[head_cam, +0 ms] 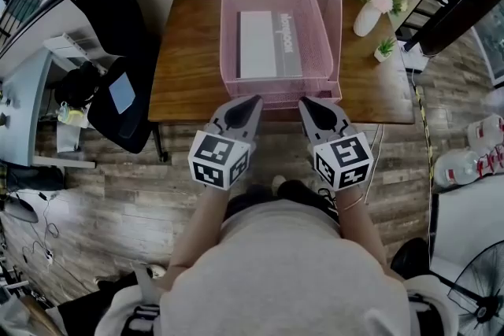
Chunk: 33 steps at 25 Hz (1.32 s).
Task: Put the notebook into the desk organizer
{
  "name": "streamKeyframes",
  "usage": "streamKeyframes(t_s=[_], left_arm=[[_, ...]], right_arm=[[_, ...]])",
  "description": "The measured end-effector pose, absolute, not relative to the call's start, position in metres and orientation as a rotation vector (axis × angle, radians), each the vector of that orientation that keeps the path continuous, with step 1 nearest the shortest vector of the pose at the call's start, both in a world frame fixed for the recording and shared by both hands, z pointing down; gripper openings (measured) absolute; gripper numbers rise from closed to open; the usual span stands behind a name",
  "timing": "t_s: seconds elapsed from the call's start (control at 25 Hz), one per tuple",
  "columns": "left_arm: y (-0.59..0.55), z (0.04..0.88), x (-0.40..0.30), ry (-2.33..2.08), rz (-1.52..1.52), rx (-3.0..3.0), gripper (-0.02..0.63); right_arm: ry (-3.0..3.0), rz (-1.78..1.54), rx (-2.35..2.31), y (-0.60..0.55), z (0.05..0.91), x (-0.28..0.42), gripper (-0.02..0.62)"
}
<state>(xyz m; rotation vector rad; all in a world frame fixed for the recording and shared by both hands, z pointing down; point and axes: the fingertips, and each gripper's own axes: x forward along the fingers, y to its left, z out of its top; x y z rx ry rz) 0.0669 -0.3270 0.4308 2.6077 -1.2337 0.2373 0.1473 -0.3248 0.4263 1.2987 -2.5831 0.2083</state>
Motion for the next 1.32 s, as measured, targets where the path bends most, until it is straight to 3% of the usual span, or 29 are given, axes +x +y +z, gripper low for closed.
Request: streamKeyframes(t_s=[1.32], left_arm=[[-0.327, 0.438, 0.07, -1.154, 0.164, 2.556, 0.011]], right_arm=[[-2.563, 0.238, 1.329, -0.327, 0.437, 0.149, 0.008]])
